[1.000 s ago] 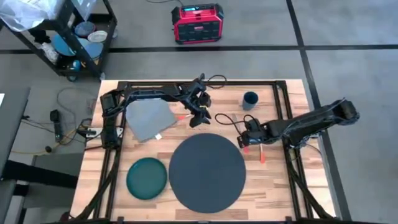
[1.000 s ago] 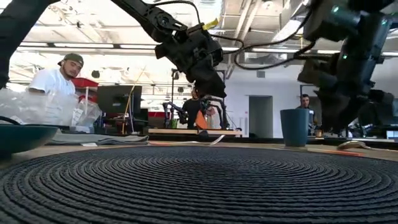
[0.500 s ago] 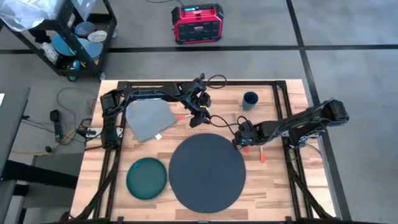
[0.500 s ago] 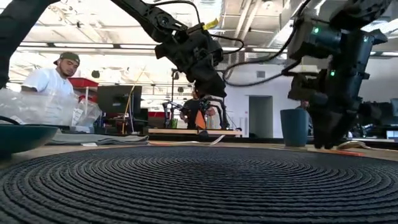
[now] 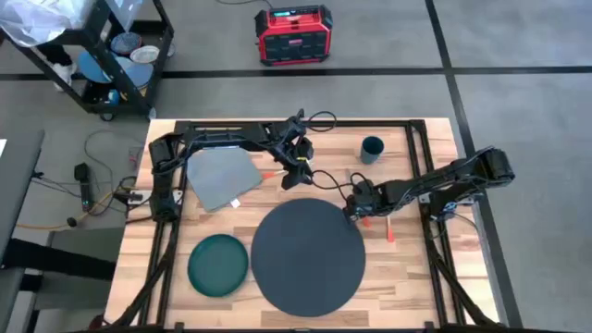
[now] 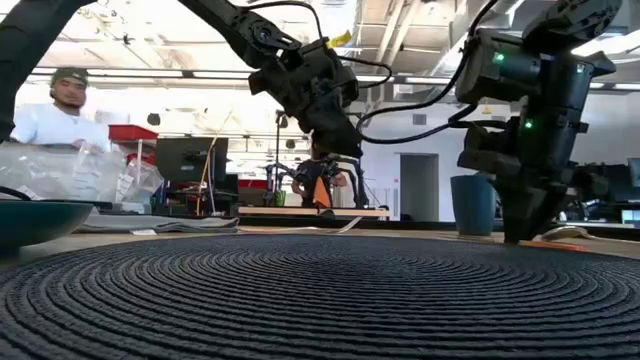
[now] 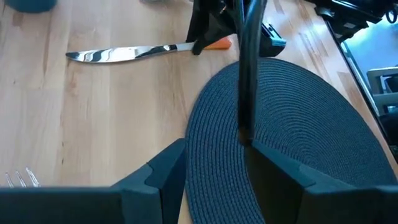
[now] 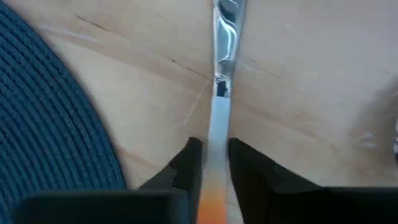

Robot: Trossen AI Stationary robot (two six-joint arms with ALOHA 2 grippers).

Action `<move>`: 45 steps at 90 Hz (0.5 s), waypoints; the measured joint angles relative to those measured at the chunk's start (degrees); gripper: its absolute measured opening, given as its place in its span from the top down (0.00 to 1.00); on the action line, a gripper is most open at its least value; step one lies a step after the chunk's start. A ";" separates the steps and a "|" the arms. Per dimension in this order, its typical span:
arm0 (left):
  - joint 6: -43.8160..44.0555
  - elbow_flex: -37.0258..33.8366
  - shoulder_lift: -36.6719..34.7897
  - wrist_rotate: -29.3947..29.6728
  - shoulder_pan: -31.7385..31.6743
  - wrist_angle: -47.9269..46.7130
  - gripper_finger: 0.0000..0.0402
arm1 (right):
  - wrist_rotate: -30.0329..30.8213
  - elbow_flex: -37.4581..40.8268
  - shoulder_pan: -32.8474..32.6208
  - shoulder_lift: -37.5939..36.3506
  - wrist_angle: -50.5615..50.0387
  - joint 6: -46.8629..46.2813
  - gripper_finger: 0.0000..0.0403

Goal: Set table place
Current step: Put the orange table knife on the blue tablemat

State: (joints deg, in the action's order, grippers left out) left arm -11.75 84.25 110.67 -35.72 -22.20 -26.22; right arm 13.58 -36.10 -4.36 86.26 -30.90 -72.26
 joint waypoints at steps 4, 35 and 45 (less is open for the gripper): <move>-0.02 0.00 0.00 0.01 0.00 -0.02 0.64 | 0.27 0.51 0.00 -0.05 0.82 -0.79 0.98; -0.02 -0.02 0.00 0.13 -0.35 -0.24 0.64 | -0.09 2.05 0.07 -4.93 4.65 -0.74 1.00; -0.33 -0.02 0.00 0.18 -0.44 -0.51 0.64 | -0.39 1.94 -0.05 -8.04 7.12 0.41 1.00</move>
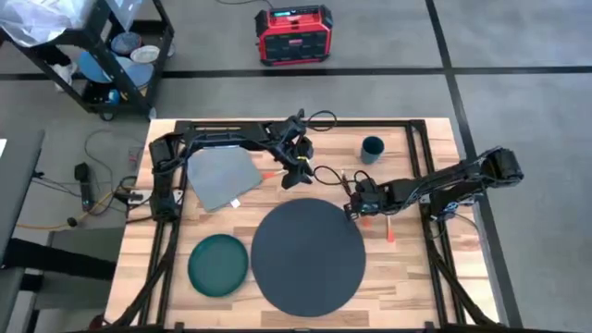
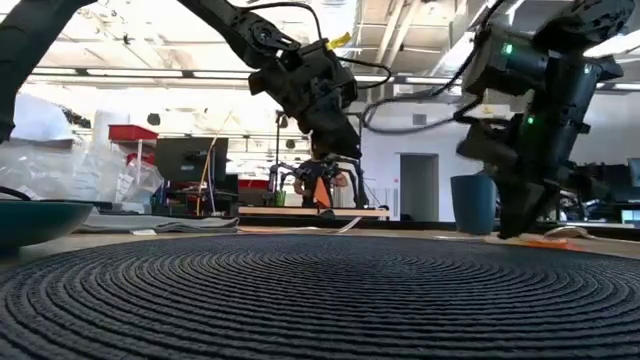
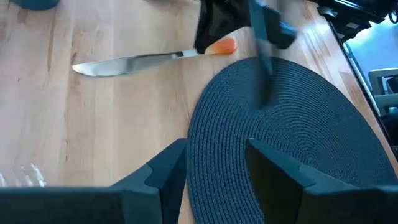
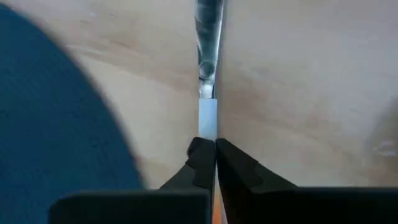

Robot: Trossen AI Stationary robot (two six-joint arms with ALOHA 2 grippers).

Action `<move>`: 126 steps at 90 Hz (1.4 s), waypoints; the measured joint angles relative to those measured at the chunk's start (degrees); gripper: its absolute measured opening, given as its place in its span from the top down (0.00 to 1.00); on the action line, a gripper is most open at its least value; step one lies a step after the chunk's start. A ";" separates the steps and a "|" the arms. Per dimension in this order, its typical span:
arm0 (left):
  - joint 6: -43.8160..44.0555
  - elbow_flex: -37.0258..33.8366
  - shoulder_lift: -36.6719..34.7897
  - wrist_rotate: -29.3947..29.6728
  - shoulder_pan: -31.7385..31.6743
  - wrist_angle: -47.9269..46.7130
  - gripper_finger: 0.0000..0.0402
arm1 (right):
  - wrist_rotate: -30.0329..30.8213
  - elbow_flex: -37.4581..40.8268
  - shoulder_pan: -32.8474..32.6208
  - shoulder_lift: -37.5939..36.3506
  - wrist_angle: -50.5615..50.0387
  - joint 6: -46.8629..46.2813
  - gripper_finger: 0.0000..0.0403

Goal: Set table place
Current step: Put the orange table knife on the blue tablemat

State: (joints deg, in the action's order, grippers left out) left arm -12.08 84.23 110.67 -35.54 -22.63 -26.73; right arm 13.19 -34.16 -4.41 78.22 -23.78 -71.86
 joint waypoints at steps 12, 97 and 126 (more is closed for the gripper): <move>-0.74 0.00 0.00 0.01 0.00 -1.31 0.64 | -1.65 -0.06 -1.79 -1.17 7.81 1.72 1.00; -0.11 -0.07 0.02 1.26 7.06 -8.59 0.64 | 1.46 -1.26 -0.41 -2.85 0.81 6.10 0.93; -1.22 -0.07 0.04 1.20 3.03 -15.86 0.64 | -1.00 -1.35 0.91 1.89 1.33 7.38 0.60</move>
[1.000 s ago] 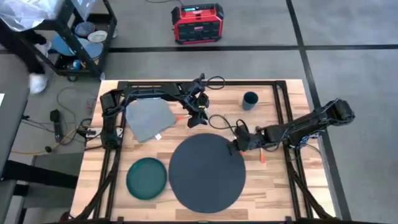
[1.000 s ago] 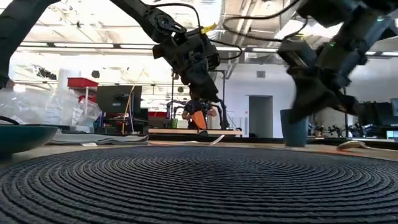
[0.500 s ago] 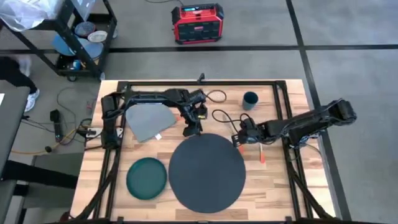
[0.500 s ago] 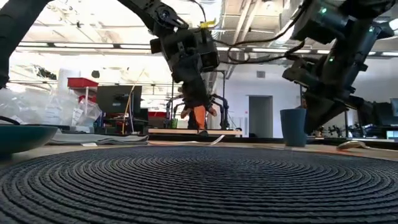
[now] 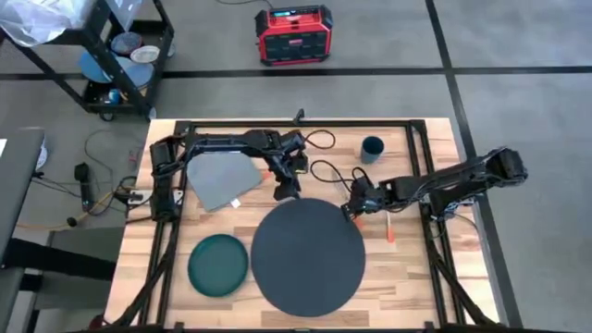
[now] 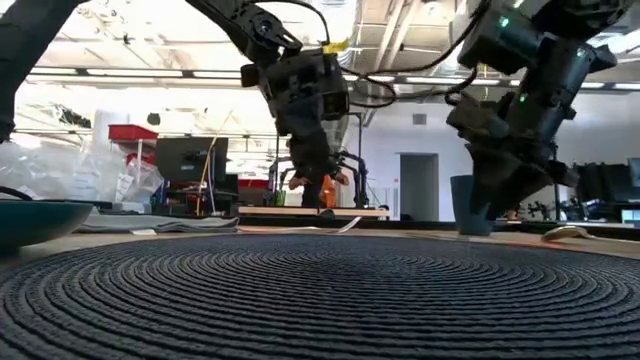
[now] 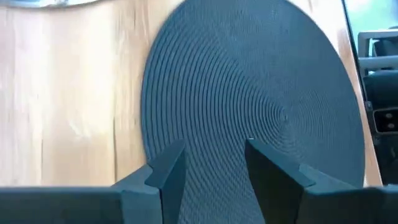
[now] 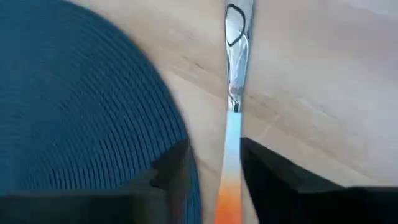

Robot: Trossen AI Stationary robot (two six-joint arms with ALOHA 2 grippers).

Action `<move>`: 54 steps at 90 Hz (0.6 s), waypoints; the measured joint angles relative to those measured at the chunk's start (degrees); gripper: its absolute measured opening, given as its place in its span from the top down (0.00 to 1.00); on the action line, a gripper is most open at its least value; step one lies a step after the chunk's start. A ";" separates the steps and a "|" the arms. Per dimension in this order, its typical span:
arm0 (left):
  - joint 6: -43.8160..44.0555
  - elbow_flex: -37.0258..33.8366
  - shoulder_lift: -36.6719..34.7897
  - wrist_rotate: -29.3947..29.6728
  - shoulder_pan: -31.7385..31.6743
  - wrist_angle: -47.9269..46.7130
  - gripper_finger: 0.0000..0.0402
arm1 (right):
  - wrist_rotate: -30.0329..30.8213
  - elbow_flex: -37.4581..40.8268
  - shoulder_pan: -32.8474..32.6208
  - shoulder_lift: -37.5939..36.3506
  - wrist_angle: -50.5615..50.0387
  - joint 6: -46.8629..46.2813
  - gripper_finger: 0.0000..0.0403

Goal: Set table place
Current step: Put the orange table knife on the blue tablemat

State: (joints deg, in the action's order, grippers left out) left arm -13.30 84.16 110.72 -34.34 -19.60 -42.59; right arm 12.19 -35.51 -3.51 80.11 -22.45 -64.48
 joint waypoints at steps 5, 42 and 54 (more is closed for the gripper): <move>-0.63 0.00 0.00 0.01 -0.10 -0.74 0.64 | -0.78 0.00 0.20 2.36 1.41 -0.12 0.56; -2.59 0.00 0.00 0.37 -0.13 -1.91 0.64 | 0.54 -0.55 0.15 9.44 0.21 -2.24 0.95; -3.47 0.00 0.00 0.42 -0.89 -2.11 0.64 | -6.20 -0.03 0.48 8.01 6.21 0.42 0.99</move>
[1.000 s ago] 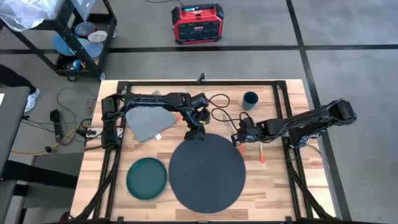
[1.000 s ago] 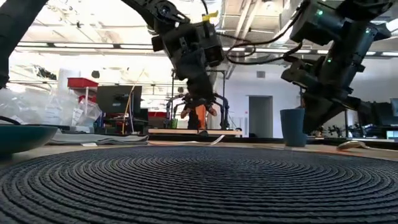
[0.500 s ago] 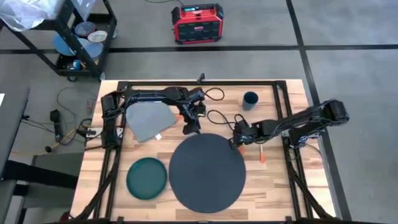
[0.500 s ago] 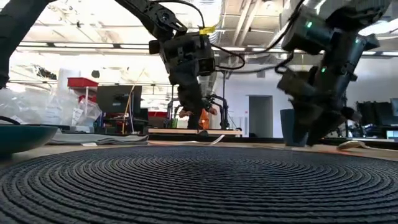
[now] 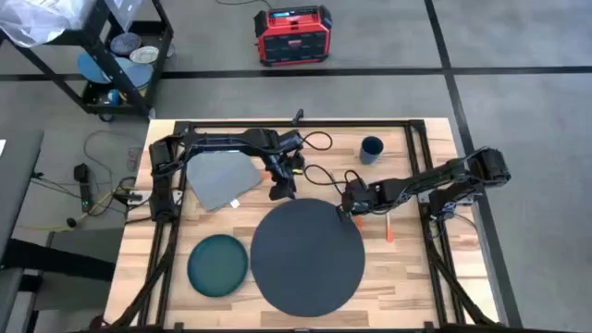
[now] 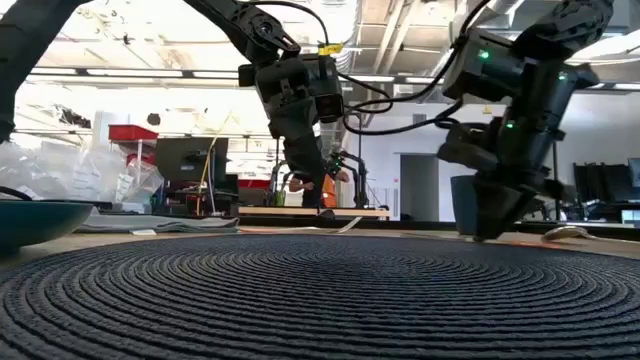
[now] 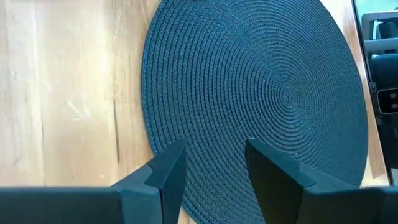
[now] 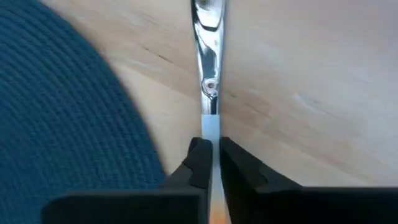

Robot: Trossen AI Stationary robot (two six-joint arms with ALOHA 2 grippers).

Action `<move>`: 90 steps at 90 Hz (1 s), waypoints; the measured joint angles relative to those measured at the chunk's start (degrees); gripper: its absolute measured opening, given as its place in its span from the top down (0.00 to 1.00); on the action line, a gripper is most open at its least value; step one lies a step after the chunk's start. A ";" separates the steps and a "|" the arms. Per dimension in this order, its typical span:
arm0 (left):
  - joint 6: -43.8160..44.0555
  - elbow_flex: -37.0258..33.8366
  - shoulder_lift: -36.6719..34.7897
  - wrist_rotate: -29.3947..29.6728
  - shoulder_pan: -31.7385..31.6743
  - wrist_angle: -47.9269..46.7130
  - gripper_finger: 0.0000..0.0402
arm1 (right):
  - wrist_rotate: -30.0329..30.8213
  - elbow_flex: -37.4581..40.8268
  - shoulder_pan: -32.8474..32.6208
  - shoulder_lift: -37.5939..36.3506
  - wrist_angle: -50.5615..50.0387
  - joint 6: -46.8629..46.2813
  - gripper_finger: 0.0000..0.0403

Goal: Set table place
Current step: Put the orange table knife on the blue tablemat, then adjust the blue tablemat

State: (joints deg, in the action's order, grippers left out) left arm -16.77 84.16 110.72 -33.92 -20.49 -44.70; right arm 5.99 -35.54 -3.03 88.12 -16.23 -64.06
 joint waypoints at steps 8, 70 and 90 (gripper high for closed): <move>-0.37 0.00 -0.29 0.12 -1.45 -1.80 0.64 | -2.52 0.18 -3.31 -5.84 3.33 0.41 1.00; -1.54 -2.39 -1.60 -0.99 -0.89 -5.71 0.64 | 8.73 -3.76 -13.37 -8.96 -1.96 -6.03 1.00; 2.79 -3.30 -1.64 -8.95 4.12 -7.42 0.64 | 6.13 -4.08 -15.65 -8.70 -1.33 -4.67 1.00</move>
State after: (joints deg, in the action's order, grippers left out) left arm -13.98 80.86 109.08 -42.87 -16.37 -52.12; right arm 12.11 -39.62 -18.68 79.42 -17.56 -68.73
